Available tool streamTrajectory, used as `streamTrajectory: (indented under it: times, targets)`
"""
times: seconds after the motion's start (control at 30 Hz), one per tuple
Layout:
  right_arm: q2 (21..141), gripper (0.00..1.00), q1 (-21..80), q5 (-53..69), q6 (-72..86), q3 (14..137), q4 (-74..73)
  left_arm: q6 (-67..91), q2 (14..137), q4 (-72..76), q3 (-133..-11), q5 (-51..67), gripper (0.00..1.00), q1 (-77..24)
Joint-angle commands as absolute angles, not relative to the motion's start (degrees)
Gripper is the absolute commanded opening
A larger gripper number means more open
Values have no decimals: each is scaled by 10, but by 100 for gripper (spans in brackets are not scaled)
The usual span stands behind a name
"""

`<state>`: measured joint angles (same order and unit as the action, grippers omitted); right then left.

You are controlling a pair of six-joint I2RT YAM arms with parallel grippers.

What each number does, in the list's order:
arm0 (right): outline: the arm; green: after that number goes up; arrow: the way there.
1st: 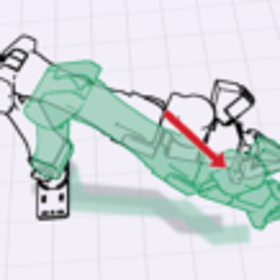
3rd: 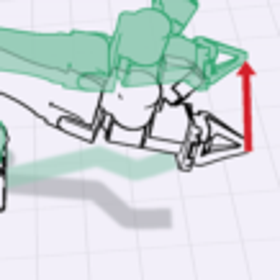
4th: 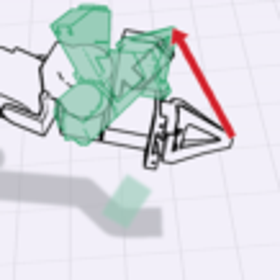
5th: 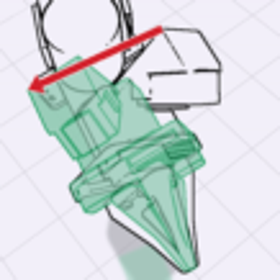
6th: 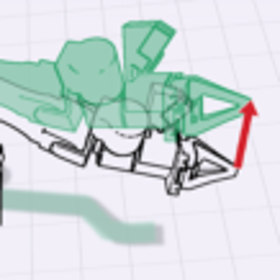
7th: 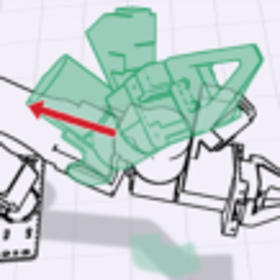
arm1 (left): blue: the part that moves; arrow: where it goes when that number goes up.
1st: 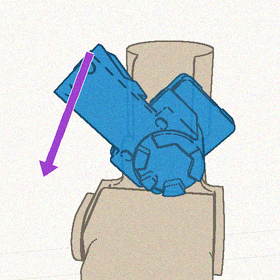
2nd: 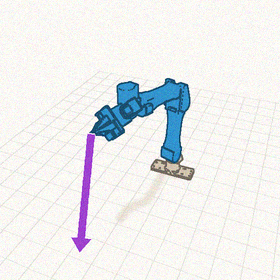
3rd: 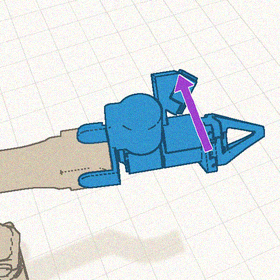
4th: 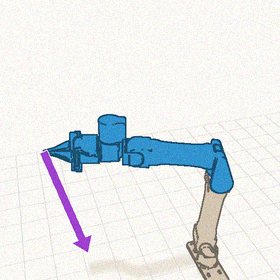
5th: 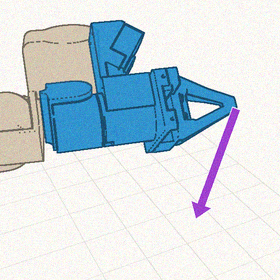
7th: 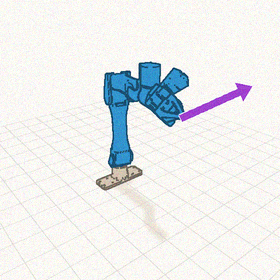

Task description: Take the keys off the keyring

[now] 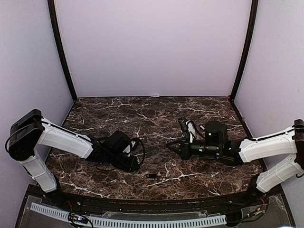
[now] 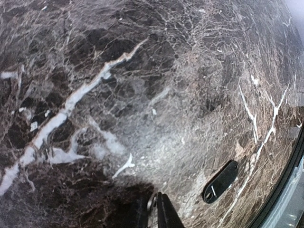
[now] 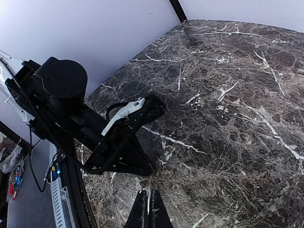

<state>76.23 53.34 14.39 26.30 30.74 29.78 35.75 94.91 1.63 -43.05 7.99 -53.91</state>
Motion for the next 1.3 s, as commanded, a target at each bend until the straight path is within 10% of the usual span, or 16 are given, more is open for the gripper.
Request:
streamTrajectory:
  times: [0.0, 0.53, 0.97, 1.27]
  targets:
    - [764, 0, 532, 147, 273, 299, 324, 347, 949, -22, -437, 55, 16, -541]
    - [935, 0, 530, 158, 303, 405, 283, 324, 807, 0, -410, -62, 68, -534]
    - [1144, 0, 537, 238, 316, 539, 272, 340, 740, 33, -375, -82, 70, -472]
    - [1141, 31, 537, 168, 288, 544, 216, 347, 744, 53, -372, -79, 71, -473]
